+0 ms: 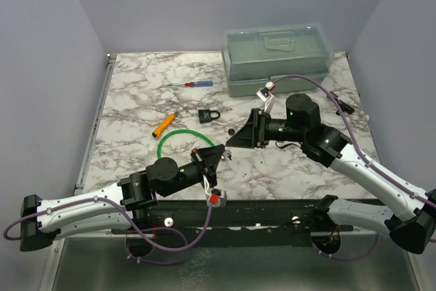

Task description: Unlock with the key

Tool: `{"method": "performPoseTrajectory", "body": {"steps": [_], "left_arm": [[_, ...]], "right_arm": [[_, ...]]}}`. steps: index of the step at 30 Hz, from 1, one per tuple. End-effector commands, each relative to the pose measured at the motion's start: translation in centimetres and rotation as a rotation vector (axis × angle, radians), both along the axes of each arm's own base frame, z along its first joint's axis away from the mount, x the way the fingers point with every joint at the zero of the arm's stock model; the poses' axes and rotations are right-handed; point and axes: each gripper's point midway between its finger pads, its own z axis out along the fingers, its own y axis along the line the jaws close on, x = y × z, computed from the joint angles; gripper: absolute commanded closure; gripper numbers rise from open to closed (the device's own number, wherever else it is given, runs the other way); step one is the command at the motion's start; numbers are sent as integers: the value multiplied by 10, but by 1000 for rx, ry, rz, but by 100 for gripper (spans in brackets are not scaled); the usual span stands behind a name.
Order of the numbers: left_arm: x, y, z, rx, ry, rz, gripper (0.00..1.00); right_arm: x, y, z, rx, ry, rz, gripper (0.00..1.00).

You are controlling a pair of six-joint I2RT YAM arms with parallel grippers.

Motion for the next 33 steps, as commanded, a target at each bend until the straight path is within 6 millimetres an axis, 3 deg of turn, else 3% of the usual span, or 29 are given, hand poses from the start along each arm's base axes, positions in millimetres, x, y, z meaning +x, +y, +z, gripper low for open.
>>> {"method": "performPoseTrajectory", "body": {"steps": [1,16,23,33], "left_arm": [[-8,-8,11,-17,-82,-67,100],[-10,-8,11,-28,-102,-79,100],[-15,-9,11,-38,-102,-102,100],[-11,-5,7,-27,-111,-78,100]], "right_arm": [[-12,7,10,54,21,75,50],[-10,8,-18,10,55,69,53],[-1,12,-26,-9,35,56,49],[-15,15,-20,38,55,139,68]]}}
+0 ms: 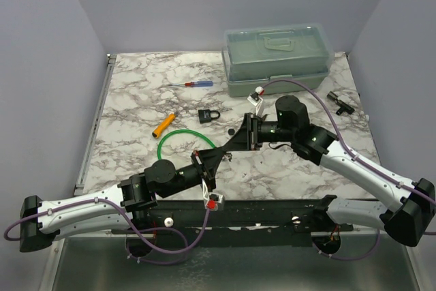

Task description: Unlock with the key

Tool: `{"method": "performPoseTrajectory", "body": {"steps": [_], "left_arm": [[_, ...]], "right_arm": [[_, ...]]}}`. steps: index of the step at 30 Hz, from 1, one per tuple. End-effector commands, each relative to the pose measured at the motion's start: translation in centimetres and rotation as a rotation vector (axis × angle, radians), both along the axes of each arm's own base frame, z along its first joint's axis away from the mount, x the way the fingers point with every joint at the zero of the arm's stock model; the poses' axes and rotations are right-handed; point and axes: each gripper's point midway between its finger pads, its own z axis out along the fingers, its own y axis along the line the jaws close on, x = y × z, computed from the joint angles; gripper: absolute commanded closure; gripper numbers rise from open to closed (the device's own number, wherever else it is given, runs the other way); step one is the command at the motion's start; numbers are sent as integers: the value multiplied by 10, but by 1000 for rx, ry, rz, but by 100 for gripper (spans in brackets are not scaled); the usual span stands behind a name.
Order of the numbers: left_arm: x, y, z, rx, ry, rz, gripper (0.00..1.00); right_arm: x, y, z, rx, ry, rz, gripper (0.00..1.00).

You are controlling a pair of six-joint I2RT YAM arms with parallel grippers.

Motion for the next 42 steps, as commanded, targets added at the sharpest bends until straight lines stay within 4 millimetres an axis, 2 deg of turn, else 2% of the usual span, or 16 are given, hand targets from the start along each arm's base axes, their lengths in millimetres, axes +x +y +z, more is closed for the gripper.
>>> {"method": "performPoseTrajectory", "body": {"steps": [1,9,20,26,35,42], "left_arm": [[-3,-1,4,-16,-26,-15,100],[2,5,5,-22,-32,24,100],[5,9,5,-17,-42,44,100],[3,8,4,-16,-39,33,100],[2,7,2,-14,-38,28,100],[3,6,0,-7,-41,30,100]], "right_arm": [[-16,1,10,56,-1,72,69],[-31,-3,10,78,51,125,72],[-36,-8,10,76,76,113,72],[-32,-4,1,66,108,106,75],[-27,0,5,82,104,87,74],[-25,2,1,82,128,87,74]]}}
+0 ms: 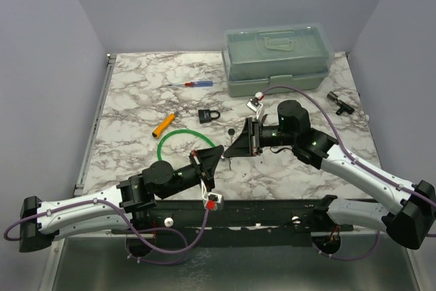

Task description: Unlock with the key

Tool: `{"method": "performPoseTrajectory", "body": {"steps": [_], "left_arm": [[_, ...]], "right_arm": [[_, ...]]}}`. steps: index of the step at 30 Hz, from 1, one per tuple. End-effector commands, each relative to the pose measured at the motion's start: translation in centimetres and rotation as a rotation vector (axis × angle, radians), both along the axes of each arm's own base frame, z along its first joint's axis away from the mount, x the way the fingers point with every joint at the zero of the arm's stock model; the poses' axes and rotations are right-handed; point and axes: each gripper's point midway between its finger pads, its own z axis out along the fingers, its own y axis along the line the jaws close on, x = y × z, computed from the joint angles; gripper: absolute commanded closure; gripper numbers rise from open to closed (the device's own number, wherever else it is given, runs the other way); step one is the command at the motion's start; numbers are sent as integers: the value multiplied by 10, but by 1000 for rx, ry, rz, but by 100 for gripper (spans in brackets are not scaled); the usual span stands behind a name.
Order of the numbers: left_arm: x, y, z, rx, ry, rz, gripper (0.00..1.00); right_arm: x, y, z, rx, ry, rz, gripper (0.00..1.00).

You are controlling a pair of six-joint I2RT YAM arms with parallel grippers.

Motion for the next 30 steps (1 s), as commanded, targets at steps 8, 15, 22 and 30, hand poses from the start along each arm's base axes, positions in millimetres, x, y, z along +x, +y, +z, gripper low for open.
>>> {"method": "performPoseTrajectory", "body": {"steps": [8,15,22,30], "left_arm": [[4,0,-7,18,-10,21,100],[7,3,-14,43,7,42,92],[3,9,-30,86,74,40,45],[1,12,-29,39,224,62,32]], "right_arm": [[-7,4,-3,19,29,40,91],[-7,-1,-3,23,7,17,100],[5,-15,-1,-3,-70,-113,100],[11,-29,-16,-65,-106,-197,100]]}}
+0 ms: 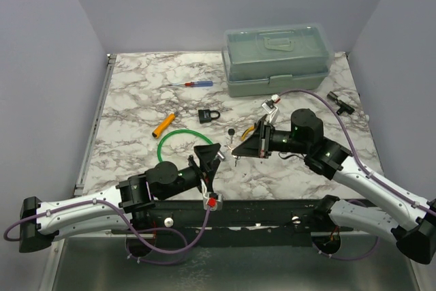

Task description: Unlock with the key

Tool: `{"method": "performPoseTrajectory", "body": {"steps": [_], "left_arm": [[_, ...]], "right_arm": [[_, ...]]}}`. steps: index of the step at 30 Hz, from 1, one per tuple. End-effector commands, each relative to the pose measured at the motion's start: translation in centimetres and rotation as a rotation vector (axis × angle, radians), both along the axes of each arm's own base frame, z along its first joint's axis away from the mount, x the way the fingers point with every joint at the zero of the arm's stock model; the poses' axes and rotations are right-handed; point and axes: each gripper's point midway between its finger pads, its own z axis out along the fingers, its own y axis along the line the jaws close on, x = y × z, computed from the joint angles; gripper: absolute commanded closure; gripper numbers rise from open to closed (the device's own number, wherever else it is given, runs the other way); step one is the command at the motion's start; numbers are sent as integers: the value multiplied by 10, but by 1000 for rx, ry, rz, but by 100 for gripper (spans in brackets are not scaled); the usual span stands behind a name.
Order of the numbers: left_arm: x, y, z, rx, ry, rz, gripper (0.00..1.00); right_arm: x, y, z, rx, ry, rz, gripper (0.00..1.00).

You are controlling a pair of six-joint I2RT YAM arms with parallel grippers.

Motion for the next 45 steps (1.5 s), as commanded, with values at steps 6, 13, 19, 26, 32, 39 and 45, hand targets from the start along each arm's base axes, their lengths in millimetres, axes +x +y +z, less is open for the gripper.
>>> {"method": "performPoseTrajectory", "body": {"steps": [6,13,19,26,32,39,45], "left_arm": [[-1,7,17,-151,276,84,31],[17,10,51,-507,706,345,27],[26,6,26,-479,912,605,19],[26,-6,-19,-337,1156,651,10],[57,2,-49,-300,1225,798,7],[91,15,-114,-176,1296,1070,5],[93,15,-144,-79,1395,1093,7]], "right_arm": [[13,-17,-32,-122,-23,-124,100],[22,-29,-46,-195,-20,-202,100],[30,-38,-57,-240,-5,-272,100],[34,-52,-77,-287,22,-355,100],[33,-69,-105,-360,68,-426,100],[31,-85,-121,-353,63,-490,100],[26,-90,-124,-346,46,-484,100]]}}
